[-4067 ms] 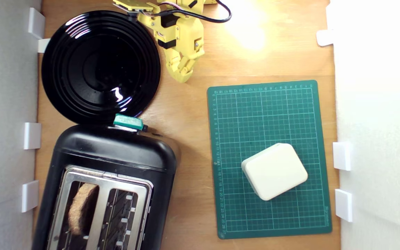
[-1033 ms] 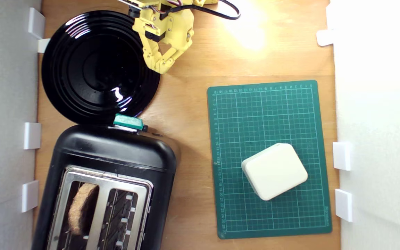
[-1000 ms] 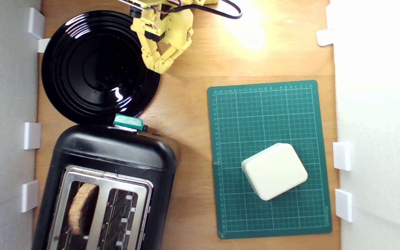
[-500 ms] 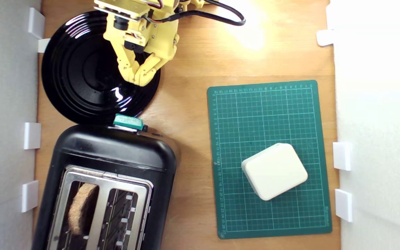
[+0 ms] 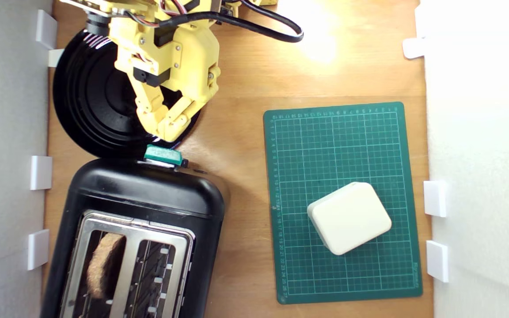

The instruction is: Start toaster

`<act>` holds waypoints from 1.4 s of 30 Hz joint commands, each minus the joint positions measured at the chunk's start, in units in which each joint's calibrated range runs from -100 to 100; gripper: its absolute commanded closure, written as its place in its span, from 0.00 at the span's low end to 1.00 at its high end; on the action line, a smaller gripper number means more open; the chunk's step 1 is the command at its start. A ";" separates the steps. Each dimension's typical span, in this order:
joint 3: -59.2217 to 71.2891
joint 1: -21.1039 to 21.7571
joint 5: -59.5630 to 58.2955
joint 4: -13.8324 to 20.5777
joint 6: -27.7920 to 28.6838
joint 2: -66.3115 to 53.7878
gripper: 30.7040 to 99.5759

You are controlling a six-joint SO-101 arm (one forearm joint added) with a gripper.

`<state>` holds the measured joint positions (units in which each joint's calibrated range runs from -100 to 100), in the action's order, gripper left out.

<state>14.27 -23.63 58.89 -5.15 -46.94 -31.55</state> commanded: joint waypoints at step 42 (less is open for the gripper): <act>-7.32 2.36 -0.86 4.50 -5.14 12.15 0.99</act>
<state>7.60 -21.74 58.89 -1.30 -51.79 -19.63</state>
